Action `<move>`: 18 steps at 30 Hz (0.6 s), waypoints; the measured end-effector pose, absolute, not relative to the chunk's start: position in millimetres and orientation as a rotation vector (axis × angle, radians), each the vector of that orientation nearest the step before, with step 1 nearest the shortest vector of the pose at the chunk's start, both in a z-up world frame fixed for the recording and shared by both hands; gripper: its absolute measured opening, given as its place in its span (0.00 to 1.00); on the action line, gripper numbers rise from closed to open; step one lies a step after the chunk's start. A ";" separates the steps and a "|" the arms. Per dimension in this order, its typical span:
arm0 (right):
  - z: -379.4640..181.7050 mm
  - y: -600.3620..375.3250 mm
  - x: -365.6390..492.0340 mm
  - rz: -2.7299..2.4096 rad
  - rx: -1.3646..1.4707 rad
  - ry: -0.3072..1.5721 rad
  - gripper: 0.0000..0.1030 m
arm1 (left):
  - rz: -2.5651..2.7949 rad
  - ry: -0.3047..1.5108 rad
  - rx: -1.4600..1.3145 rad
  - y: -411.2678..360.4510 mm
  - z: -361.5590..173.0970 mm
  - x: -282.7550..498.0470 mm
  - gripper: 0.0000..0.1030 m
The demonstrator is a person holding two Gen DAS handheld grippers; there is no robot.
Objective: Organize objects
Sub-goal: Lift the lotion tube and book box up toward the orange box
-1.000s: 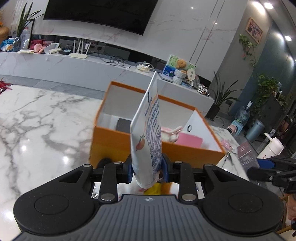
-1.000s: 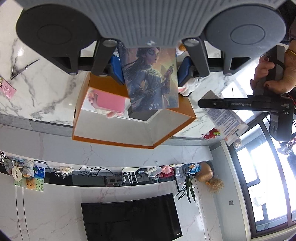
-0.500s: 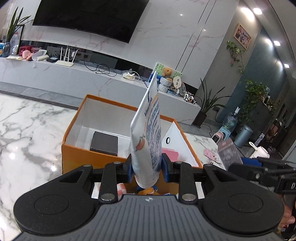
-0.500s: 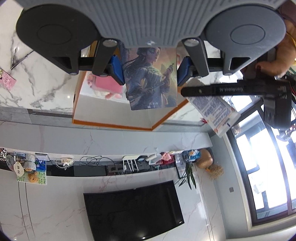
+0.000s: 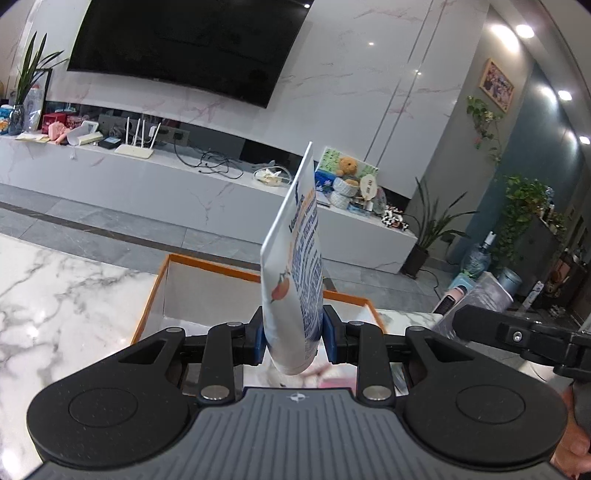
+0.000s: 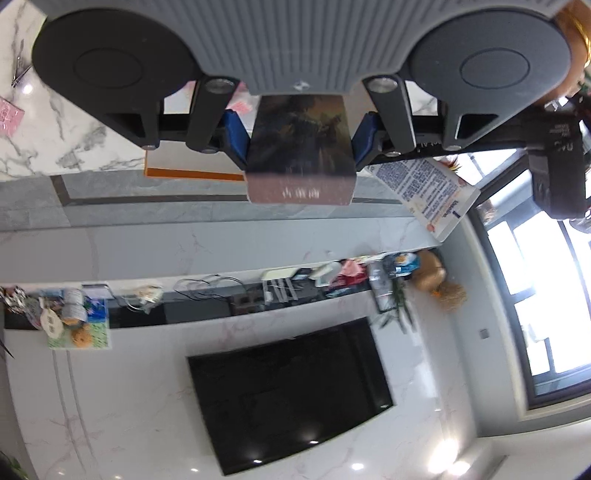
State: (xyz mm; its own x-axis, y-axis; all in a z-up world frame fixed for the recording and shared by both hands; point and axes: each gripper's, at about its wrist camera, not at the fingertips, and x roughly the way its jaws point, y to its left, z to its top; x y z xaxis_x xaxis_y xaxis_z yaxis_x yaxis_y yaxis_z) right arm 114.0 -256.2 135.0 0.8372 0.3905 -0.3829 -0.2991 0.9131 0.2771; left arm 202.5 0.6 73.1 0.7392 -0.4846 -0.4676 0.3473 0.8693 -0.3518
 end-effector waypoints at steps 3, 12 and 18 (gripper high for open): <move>119.6 -256.5 142.7 0.325 0.237 0.478 0.57 | -0.452 0.615 -0.256 -2.5 57.9 221.6 0.33; 65.5 -253.1 204.8 0.271 0.257 0.581 0.57 | -0.375 0.741 -0.198 -9.2 17.4 255.7 0.33; 65.8 -246.4 234.6 0.255 0.210 0.594 0.57 | -0.326 0.763 -0.168 -9.1 11.3 262.9 0.33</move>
